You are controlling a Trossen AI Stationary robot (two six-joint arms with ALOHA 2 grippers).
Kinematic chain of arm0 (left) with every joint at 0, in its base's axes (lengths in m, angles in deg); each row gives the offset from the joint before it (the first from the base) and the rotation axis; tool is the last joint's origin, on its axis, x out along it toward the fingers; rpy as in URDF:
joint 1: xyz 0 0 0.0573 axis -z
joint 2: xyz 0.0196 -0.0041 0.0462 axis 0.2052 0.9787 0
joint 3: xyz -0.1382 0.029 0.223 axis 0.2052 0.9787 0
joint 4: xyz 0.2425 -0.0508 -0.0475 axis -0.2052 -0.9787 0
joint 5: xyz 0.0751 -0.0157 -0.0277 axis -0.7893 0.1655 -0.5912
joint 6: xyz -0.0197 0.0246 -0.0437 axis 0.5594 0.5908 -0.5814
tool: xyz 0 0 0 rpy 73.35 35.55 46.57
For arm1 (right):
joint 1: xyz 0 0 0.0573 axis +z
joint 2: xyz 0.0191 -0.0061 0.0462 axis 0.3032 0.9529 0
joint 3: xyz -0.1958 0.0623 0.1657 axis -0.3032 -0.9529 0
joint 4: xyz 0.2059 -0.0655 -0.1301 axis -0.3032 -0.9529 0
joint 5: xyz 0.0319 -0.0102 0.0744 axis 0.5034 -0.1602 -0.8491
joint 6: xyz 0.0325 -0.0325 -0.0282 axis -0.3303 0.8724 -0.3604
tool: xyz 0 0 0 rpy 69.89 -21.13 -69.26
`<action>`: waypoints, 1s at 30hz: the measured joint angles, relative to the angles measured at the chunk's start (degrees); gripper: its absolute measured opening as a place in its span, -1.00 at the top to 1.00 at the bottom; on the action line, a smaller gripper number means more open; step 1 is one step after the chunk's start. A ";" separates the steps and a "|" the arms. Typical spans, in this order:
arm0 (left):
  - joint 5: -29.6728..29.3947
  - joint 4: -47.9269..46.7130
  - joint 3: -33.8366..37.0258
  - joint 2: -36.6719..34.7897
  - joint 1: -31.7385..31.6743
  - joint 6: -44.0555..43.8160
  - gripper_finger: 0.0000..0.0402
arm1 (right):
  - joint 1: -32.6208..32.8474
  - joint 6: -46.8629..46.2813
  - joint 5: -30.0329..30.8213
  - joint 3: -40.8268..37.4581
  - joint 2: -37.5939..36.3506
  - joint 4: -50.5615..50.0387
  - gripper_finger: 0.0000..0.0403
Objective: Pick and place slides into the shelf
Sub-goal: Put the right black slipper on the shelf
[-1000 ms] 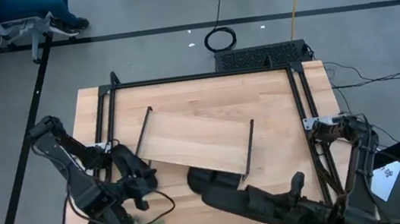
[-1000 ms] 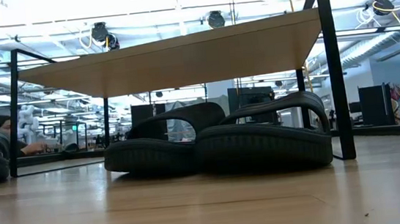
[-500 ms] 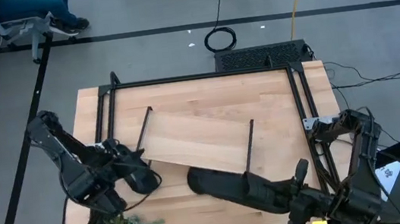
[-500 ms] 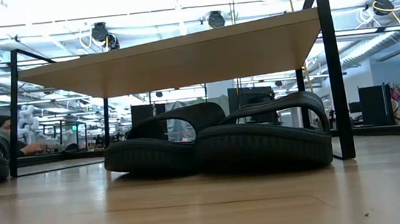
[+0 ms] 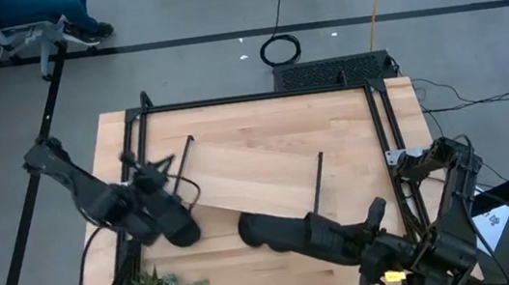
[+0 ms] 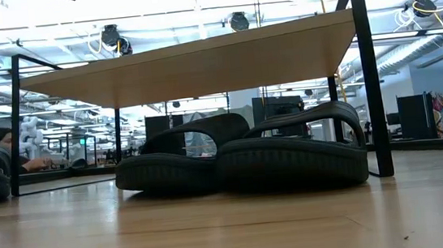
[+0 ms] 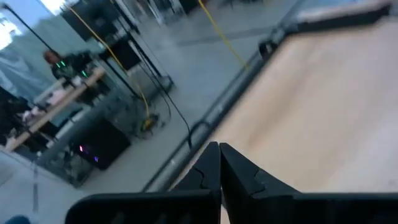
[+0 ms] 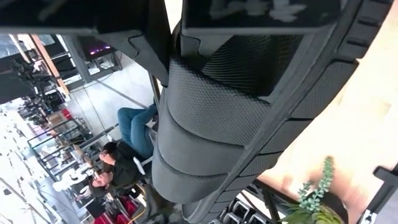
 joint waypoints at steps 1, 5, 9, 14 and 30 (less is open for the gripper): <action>-1.59 0.03 0.00 -1.80 -0.26 1.44 1.00 | 0.00 0.53 0.03 0.01 0.00 -0.04 1.00; -5.95 0.30 0.00 -9.49 -0.47 5.82 1.00 | -0.27 1.31 0.00 -0.01 0.00 -0.01 1.00; -7.43 0.45 0.00 -17.54 -0.01 10.68 1.00 | -1.61 6.15 0.18 -1.66 -0.04 1.50 1.00; -5.93 7.36 0.00 -25.83 4.47 22.80 1.00 | -3.81 12.47 0.03 -2.86 0.02 5.26 1.00; 32.08 56.19 18.15 -37.49 9.47 85.59 1.00 | -4.48 19.65 -1.55 -2.89 0.00 11.71 1.00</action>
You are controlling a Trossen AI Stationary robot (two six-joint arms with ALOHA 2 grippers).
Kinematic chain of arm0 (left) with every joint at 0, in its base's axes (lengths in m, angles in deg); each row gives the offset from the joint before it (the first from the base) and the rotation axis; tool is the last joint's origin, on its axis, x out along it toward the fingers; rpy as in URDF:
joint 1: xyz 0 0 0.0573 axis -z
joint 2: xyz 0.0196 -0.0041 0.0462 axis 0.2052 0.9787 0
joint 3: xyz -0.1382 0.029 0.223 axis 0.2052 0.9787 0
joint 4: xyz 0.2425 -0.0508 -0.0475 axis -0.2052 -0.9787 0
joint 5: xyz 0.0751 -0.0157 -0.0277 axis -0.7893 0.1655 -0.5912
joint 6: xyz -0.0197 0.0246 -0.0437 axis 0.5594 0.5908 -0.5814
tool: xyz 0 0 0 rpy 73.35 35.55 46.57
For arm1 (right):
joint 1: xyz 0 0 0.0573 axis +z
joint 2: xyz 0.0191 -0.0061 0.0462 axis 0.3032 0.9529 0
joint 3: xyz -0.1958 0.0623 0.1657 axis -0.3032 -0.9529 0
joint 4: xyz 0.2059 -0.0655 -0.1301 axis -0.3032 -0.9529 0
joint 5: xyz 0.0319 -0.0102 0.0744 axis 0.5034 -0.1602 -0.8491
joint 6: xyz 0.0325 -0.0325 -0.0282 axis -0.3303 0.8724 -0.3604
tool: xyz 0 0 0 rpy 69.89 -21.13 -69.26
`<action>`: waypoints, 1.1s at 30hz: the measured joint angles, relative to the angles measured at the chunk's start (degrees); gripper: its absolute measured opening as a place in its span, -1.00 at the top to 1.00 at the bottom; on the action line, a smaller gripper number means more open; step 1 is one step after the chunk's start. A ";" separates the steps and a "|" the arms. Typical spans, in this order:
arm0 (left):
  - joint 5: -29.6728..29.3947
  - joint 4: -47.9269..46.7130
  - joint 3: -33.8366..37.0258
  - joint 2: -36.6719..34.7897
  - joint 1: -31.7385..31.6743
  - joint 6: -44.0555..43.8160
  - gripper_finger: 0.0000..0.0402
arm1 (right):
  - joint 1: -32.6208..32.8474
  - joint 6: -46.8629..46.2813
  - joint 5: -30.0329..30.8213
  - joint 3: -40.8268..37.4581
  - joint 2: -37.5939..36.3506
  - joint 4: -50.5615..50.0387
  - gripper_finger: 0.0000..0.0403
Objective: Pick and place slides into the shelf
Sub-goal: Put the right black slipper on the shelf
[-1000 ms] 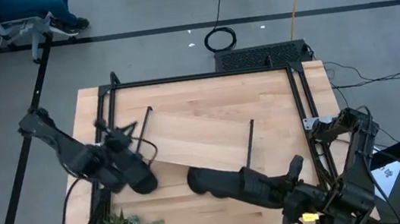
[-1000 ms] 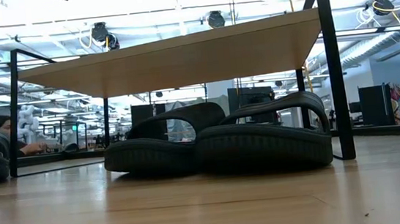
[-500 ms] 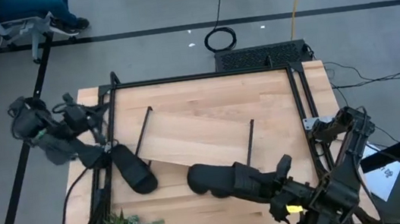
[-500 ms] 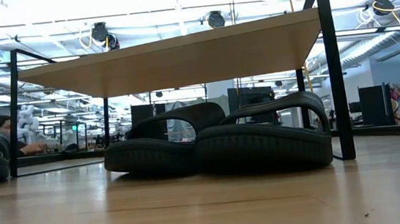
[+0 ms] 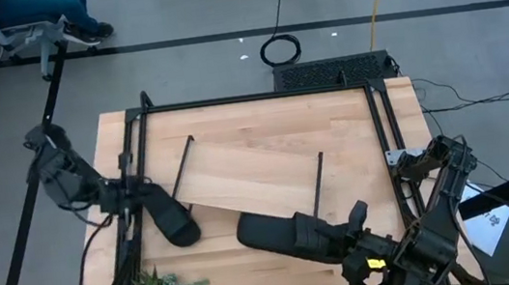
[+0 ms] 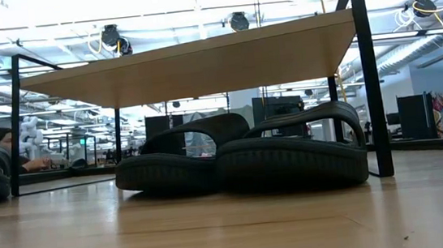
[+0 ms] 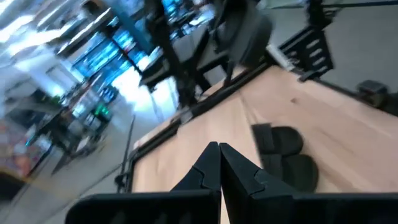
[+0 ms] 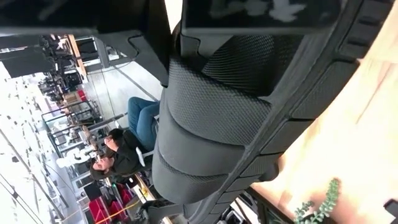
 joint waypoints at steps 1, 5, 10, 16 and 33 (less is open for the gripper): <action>-0.80 -0.04 0.76 -0.66 -1.52 -1.31 1.00 | 0.00 0.03 0.04 0.00 0.00 0.03 1.00; -8.31 -1.99 3.17 -4.89 -7.75 -10.18 1.00 | -0.02 0.11 -0.02 0.00 0.00 -0.02 1.00; -9.95 -2.64 6.78 -12.43 -13.69 -20.67 1.00 | -0.97 0.17 -0.02 0.00 0.00 0.30 1.00; -8.89 -3.19 15.60 -17.33 -16.55 -29.13 1.00 | -2.21 0.77 -1.52 0.00 0.00 0.46 0.99; -15.52 -2.35 26.06 -11.13 -17.33 -59.05 1.00 | -2.50 0.61 -1.50 0.00 0.00 0.55 1.00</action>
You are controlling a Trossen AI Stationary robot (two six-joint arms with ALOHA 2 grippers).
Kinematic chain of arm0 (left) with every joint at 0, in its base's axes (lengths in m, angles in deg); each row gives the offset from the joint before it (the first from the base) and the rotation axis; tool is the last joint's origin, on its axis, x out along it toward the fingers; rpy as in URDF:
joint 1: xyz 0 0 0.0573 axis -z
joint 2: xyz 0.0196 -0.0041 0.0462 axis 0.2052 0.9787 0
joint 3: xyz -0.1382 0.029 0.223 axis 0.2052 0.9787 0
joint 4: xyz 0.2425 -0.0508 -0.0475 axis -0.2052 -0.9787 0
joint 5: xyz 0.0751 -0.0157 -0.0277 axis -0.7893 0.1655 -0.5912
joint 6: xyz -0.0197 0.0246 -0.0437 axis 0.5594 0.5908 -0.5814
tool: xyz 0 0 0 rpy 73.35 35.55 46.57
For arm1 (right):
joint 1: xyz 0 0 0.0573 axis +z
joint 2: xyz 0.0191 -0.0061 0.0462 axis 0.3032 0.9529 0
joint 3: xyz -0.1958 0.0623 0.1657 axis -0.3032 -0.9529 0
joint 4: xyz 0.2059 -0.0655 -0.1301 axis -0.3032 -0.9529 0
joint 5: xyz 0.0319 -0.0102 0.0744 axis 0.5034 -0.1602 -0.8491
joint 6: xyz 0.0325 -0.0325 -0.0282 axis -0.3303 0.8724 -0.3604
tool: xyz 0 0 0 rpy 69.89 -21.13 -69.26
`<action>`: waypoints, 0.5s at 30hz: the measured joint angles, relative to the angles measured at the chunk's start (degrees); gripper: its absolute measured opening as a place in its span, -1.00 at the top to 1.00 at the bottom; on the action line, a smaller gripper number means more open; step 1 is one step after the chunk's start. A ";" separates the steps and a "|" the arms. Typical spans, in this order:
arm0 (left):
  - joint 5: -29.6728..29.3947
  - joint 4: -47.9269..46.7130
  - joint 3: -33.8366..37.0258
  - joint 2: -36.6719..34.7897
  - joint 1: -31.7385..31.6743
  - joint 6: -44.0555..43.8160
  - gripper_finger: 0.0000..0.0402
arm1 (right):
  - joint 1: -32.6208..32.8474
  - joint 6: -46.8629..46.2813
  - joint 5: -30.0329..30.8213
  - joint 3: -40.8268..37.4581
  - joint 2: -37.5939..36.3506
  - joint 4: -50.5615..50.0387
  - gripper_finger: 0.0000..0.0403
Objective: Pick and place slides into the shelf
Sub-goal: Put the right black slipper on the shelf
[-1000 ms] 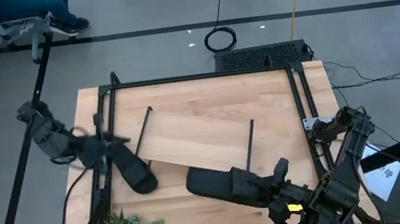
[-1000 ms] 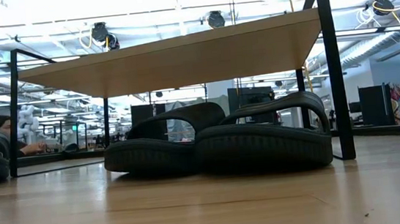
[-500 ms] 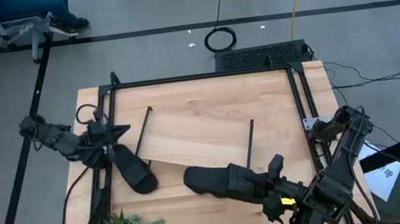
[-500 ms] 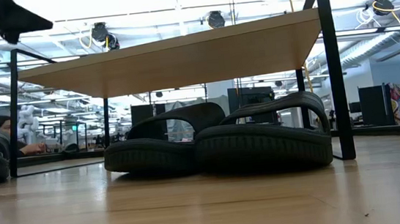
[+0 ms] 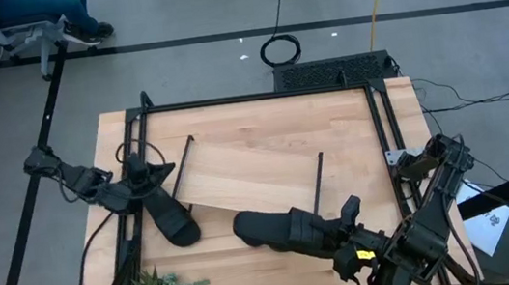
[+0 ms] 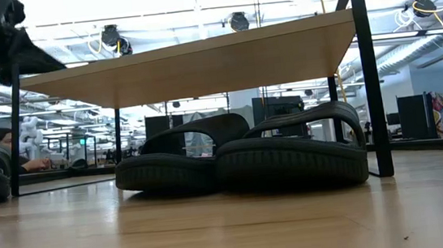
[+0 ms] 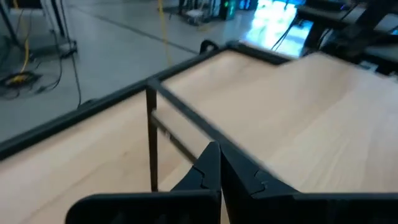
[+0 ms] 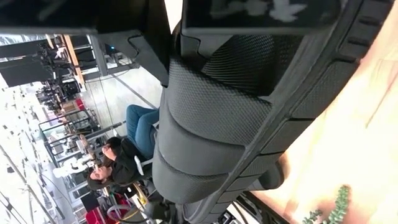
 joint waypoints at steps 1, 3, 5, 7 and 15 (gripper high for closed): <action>0.02 -0.57 0.46 0.77 0.00 -1.31 1.00 | 0.05 0.00 0.00 0.00 0.00 0.00 1.00; 0.43 -1.58 1.62 2.53 0.00 -3.89 1.00 | 0.05 -0.02 -0.04 0.00 0.00 0.04 1.00; 1.38 -1.52 2.53 3.95 0.00 -5.65 1.00 | 0.05 -0.02 -0.69 0.00 0.00 0.22 1.00; 2.36 -1.49 3.10 5.38 0.00 -7.13 1.00 | 0.05 -0.02 -1.40 0.00 0.00 0.20 1.00; 5.11 -1.31 3.28 10.63 1.55 -11.01 1.00 | 0.05 -0.02 -1.38 0.00 0.00 1.05 1.00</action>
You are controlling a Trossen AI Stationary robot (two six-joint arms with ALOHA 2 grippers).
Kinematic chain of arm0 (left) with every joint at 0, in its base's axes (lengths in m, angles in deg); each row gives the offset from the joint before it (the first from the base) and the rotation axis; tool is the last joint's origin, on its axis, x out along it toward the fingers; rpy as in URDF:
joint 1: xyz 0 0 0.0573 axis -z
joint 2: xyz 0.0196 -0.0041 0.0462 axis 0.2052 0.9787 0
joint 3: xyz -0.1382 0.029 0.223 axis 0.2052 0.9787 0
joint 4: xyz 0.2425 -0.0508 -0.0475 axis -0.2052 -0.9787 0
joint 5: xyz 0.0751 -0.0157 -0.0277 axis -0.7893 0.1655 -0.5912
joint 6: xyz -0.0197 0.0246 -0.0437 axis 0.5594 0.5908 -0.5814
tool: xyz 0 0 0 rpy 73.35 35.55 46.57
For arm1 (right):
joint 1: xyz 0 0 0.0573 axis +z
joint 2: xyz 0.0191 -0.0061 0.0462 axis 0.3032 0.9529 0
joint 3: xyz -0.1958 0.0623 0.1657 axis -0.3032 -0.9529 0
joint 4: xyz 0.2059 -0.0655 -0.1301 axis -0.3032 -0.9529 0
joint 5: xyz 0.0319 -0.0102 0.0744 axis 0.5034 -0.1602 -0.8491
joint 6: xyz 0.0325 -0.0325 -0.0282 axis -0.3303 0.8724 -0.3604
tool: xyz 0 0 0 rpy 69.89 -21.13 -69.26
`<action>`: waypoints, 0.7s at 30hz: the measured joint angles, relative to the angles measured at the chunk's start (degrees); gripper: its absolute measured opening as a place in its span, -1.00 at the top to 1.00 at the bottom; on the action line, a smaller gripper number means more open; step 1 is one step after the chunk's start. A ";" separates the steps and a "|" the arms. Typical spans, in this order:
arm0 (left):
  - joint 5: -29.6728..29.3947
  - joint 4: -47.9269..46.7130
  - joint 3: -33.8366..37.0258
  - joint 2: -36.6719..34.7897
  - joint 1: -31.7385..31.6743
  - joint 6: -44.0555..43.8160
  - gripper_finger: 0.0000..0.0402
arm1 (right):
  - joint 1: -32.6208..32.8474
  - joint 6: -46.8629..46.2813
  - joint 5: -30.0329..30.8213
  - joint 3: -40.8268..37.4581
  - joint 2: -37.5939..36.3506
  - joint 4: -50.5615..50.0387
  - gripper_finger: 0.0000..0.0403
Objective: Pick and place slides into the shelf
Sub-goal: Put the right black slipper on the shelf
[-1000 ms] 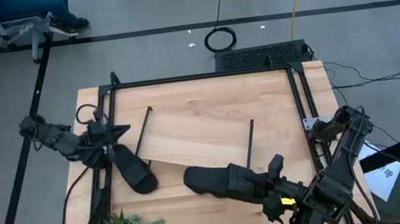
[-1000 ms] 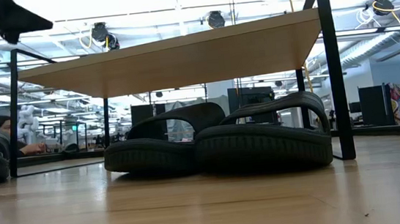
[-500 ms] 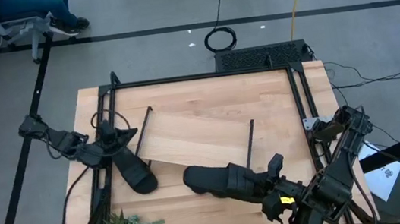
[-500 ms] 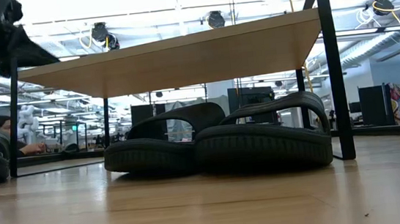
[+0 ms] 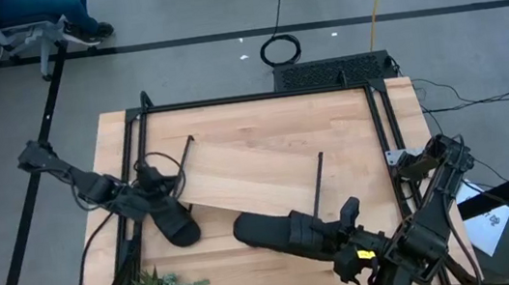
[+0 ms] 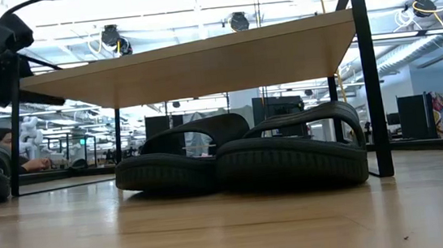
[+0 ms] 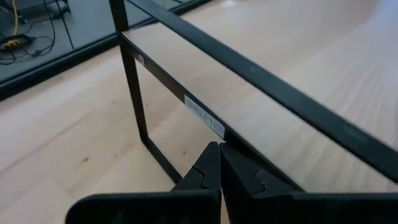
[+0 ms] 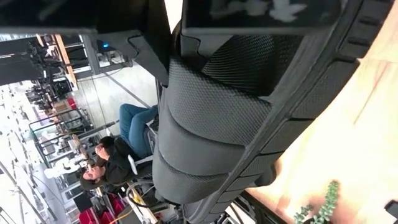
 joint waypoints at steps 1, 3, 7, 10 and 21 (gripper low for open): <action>0.00 0.01 0.00 0.60 0.24 -0.40 1.00 | 0.00 0.00 0.00 0.00 0.00 0.00 1.00; 0.04 0.57 0.02 1.92 0.52 -1.18 1.00 | 0.00 0.00 0.00 0.00 0.00 -0.01 1.00; 0.17 2.59 0.02 4.57 1.11 -1.85 1.00 | 0.00 0.09 0.02 0.00 0.00 -0.02 1.00; 1.10 5.87 0.01 6.95 1.57 -1.64 1.00 | 0.00 0.17 0.02 0.00 0.00 -0.02 1.00; 1.73 16.26 0.00 14.93 4.12 -0.32 1.00 | 0.00 -1.26 -0.05 0.00 -0.03 -0.24 0.98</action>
